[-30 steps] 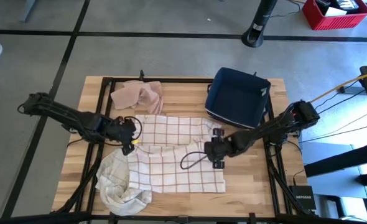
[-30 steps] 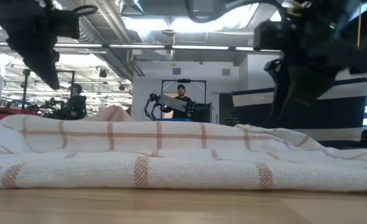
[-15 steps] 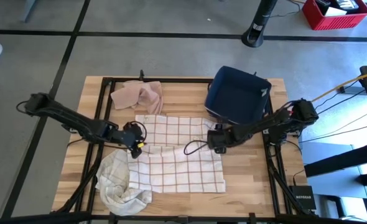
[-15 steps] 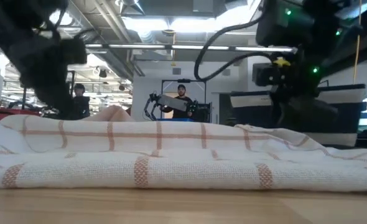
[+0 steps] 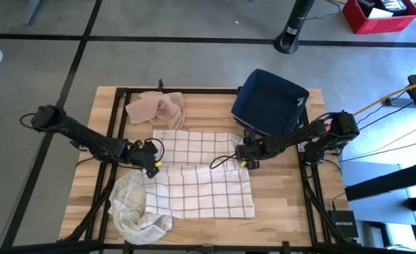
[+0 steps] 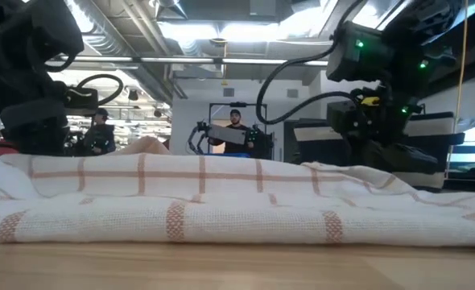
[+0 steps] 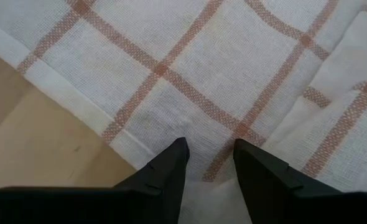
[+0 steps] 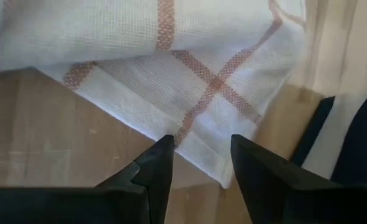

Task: Fold towel
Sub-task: Fold the white with red-stripe towel

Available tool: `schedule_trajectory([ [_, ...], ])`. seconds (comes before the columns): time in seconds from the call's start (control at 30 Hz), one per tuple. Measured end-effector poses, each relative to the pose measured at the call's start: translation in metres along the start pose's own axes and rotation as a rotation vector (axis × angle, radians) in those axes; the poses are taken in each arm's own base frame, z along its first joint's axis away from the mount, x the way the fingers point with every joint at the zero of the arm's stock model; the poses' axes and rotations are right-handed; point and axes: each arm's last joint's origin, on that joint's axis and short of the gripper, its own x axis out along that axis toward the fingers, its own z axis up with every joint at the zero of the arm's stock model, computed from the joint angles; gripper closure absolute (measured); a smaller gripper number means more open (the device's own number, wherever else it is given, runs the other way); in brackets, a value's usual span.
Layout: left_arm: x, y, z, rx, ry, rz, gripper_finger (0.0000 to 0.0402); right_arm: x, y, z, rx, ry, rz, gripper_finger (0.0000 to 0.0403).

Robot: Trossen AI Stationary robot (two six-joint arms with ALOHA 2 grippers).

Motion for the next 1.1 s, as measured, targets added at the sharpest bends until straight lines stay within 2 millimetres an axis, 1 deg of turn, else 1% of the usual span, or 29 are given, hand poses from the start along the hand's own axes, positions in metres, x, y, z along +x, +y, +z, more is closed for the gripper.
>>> schedule_trajectory([
  [0.17, 0.000, 0.001, -0.001, 0.003, 0.008, 0.006, 0.0271, 0.000, -0.001, -0.010, -0.156, 0.117, -0.115, 0.0238],
  [0.3, 0.000, 0.001, -0.001, 0.006, 0.017, 0.011, 0.0271, -0.004, -0.003, -0.009, -0.199, 0.152, -0.202, 0.0238],
  [0.43, 0.000, 0.001, -0.001, 0.006, 0.017, 0.007, 0.0271, -0.014, 0.002, 0.003, -0.181, 0.092, -0.187, 0.0238],
  [0.53, 0.000, 0.001, -0.002, 0.005, 0.017, 0.007, 0.0271, -0.021, 0.005, 0.016, -0.123, 0.015, -0.147, 0.0238],
  [0.6, 0.000, 0.001, -0.001, 0.005, 0.017, 0.007, 0.0271, -0.021, 0.006, 0.021, -0.071, -0.038, -0.110, 0.0238],
  [0.67, 0.000, 0.001, -0.002, 0.005, 0.018, 0.007, 0.0271, -0.017, 0.005, 0.021, -0.041, -0.066, -0.064, 0.0238],
  [0.87, 0.001, 0.001, -0.002, 0.006, 0.020, 0.007, 0.0271, 0.001, 0.009, 0.001, -0.071, 0.036, -0.025, 0.0238],
  [0.93, 0.001, 0.001, -0.002, 0.009, 0.020, 0.007, 0.0271, 0.006, 0.010, -0.006, -0.120, 0.086, -0.031, 0.0238],
  [1.0, 0.001, 0.001, -0.002, 0.017, 0.022, 0.006, 0.0271, 0.010, 0.011, -0.015, -0.208, 0.156, -0.103, 0.0238],
  [1.1, 0.001, 0.001, -0.002, 0.016, 0.023, 0.008, 0.0271, 0.011, 0.008, -0.022, -0.324, 0.250, -0.258, 0.0238],
])
